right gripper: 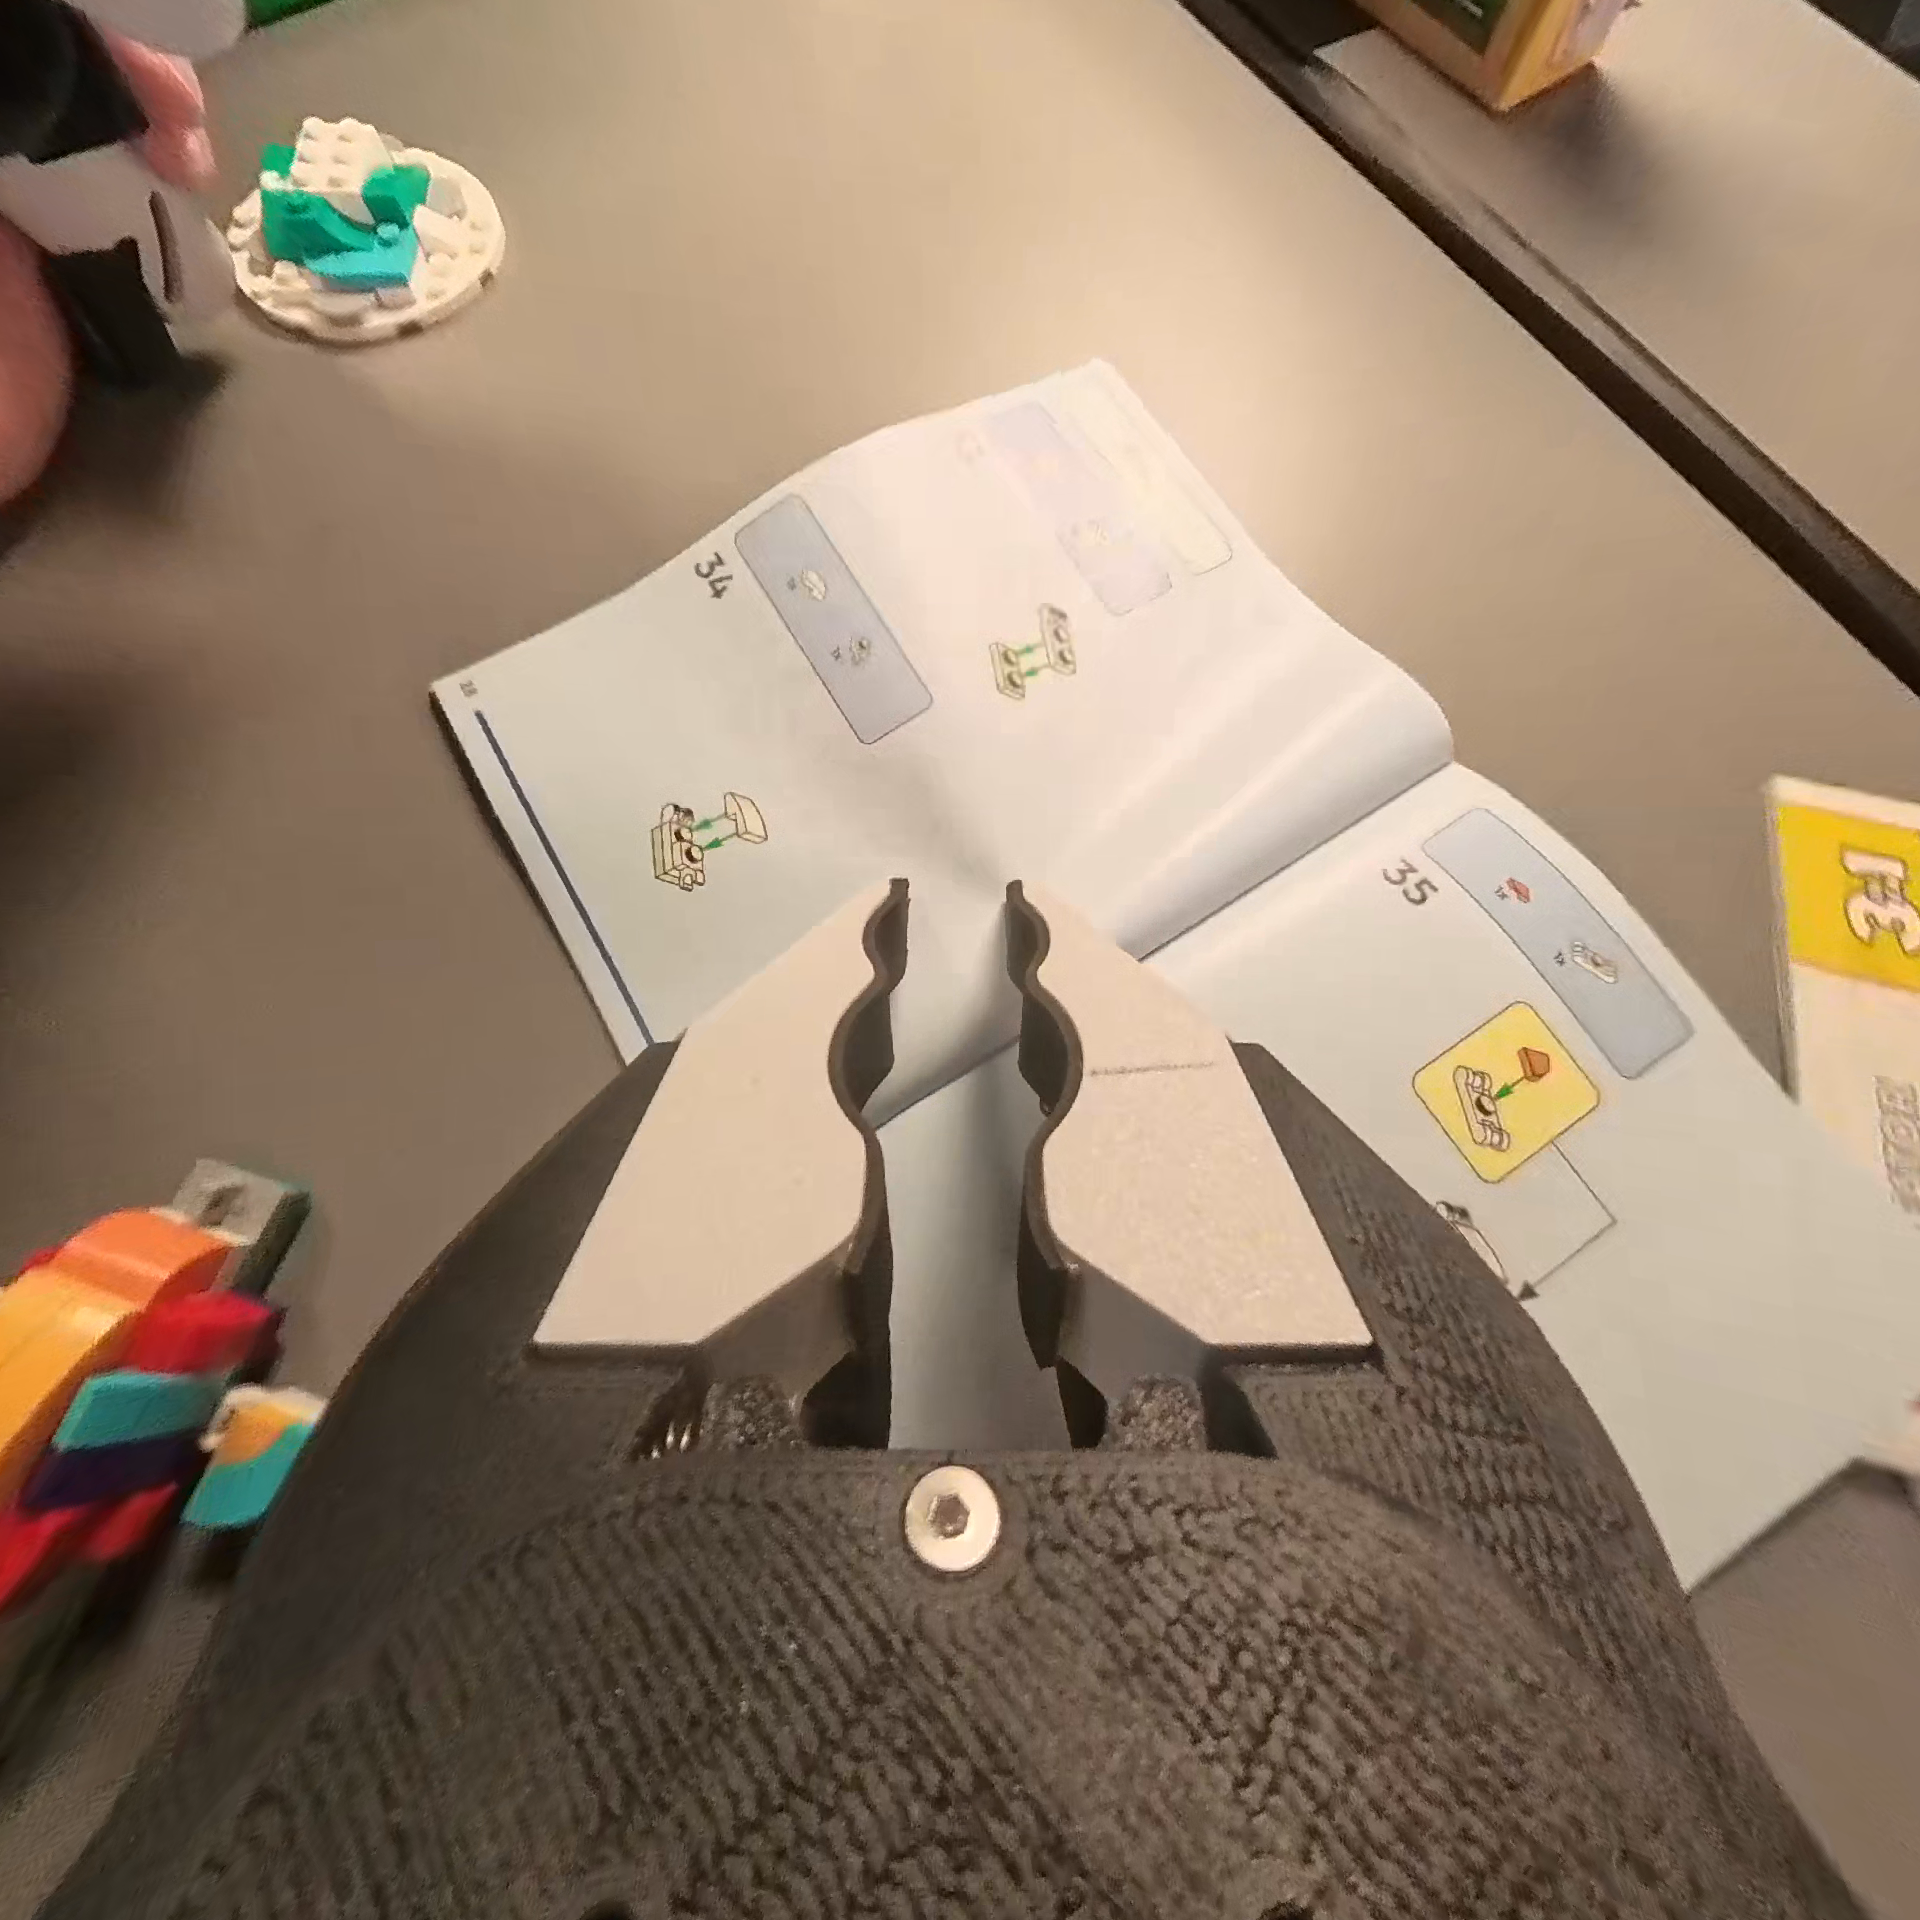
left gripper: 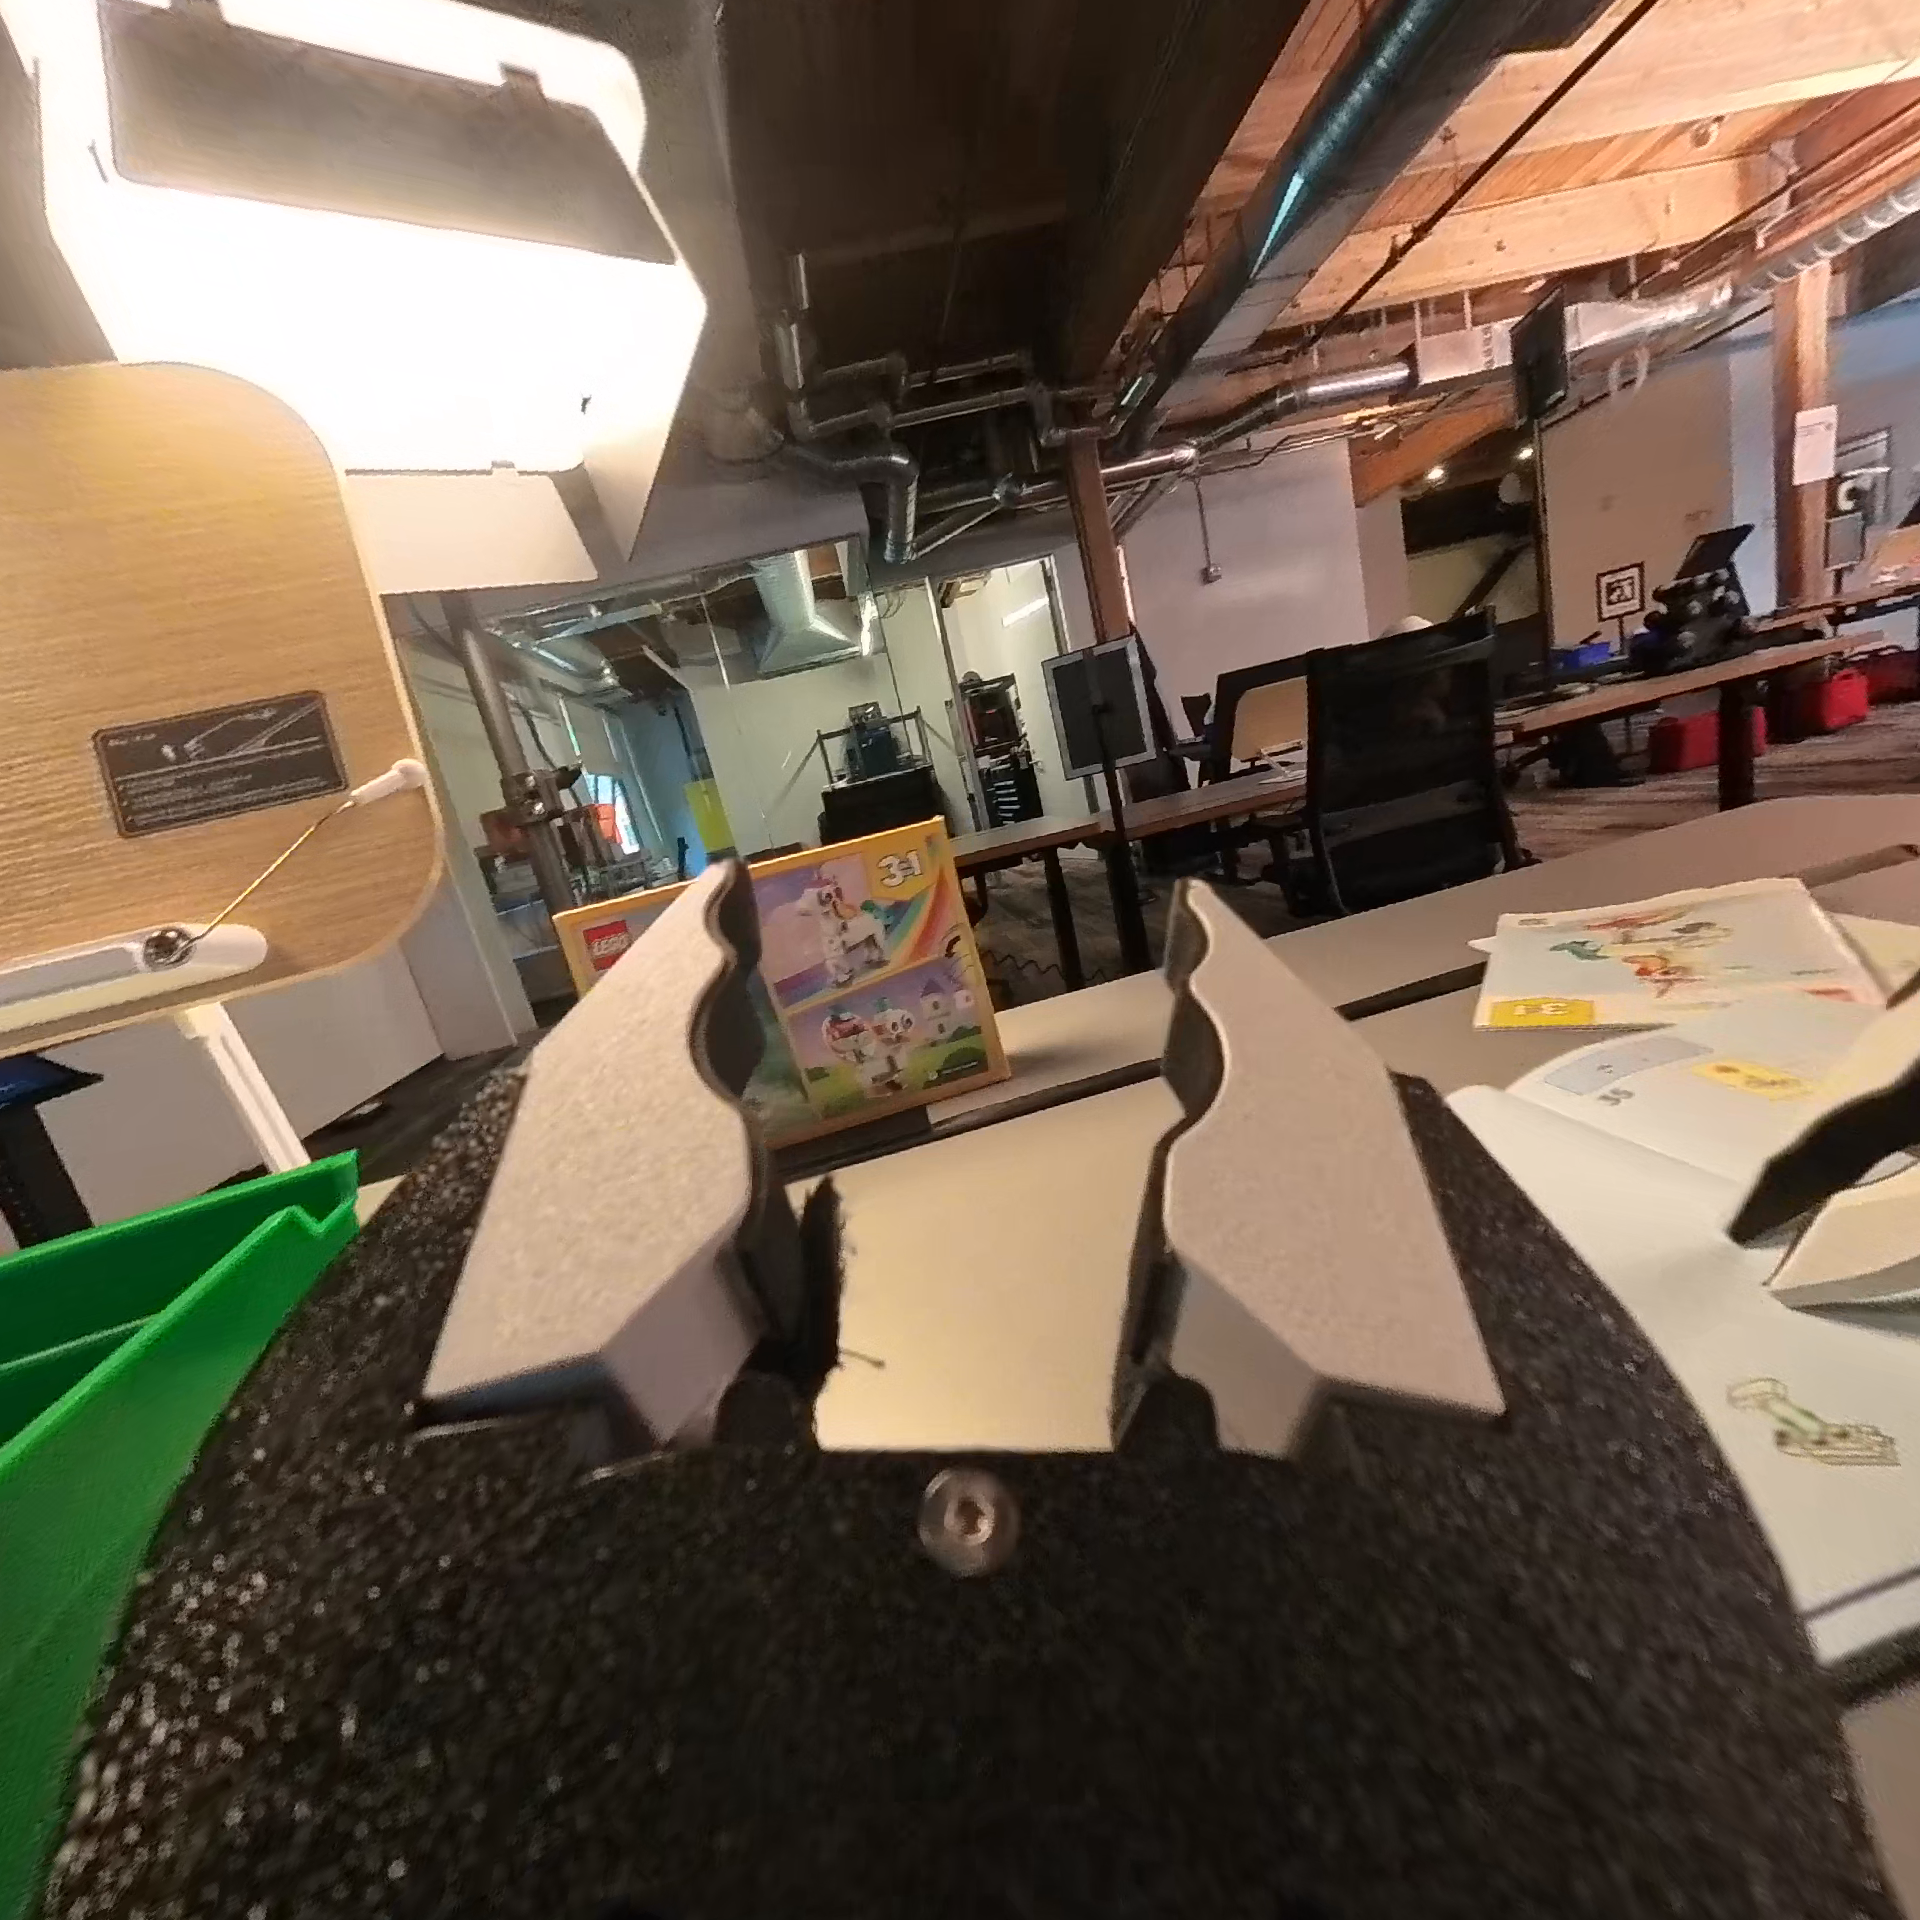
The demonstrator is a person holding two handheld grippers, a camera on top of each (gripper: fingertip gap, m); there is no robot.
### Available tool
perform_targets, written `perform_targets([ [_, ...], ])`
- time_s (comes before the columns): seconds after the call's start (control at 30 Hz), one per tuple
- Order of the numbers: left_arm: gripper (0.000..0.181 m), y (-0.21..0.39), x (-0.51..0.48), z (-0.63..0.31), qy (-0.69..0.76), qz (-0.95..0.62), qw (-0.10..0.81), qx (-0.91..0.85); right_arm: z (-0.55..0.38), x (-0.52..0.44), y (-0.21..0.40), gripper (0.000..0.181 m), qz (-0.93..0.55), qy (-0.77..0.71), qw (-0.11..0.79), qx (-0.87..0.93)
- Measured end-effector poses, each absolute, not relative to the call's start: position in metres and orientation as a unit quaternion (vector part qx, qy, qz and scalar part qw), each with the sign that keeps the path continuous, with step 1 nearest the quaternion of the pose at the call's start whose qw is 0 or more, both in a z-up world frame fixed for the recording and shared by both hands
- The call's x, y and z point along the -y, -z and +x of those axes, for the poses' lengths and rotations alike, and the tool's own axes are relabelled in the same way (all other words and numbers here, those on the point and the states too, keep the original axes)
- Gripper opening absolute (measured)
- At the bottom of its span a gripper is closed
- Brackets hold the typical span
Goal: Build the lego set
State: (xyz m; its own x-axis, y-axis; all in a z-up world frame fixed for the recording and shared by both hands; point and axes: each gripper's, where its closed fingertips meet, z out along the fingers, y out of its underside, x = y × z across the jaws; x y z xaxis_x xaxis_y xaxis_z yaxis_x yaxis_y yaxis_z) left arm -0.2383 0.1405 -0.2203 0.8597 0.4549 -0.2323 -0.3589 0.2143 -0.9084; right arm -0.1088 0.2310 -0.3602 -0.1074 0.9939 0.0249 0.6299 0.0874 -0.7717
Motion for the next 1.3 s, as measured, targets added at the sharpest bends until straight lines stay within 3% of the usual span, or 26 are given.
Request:
perform_targets([
  [0.17, 0.077, 0.218, -0.143, -0.23, -0.259, -0.564, 0.784, 0.024, -0.097, -0.223, 0.345, 0.023, -0.556, -0.341, 0.322, 0.686],
  [0.33, 0.075, 0.218, -0.146, -0.225, -0.254, -0.565, 0.785, 0.016, -0.092, -0.252, 0.225, 0.035, -0.469, -0.547, 0.508, 0.473],
  [0.5, 0.078, 0.215, -0.149, -0.218, -0.227, -0.552, 0.802, 0.017, -0.041, -0.319, 0.216, 0.043, -0.419, -0.404, 0.724, 0.37],
  [0.63, 0.1, 0.211, -0.149, -0.218, -0.228, -0.542, 0.808, 0.024, -0.031, -0.325, 0.199, 0.091, -0.392, -0.33, 0.782, 0.354],
  [0.7, 0.107, 0.209, -0.148, -0.218, -0.23, -0.536, 0.812, 0.026, -0.031, -0.323, 0.198, 0.099, -0.39, -0.324, 0.787, 0.352],
  [0.97, 0.147, 0.212, -0.161, -0.201, -0.202, -0.549, 0.811, 0.018, -0.038, -0.331, 0.21, 0.098, -0.412, -0.317, 0.774, 0.361],
  [1.3, 0.146, 0.216, -0.155, -0.195, -0.205, -0.559, 0.804, -0.006, -0.055, -0.345, 0.232, 0.091, -0.458, -0.304, 0.742, 0.383],
])
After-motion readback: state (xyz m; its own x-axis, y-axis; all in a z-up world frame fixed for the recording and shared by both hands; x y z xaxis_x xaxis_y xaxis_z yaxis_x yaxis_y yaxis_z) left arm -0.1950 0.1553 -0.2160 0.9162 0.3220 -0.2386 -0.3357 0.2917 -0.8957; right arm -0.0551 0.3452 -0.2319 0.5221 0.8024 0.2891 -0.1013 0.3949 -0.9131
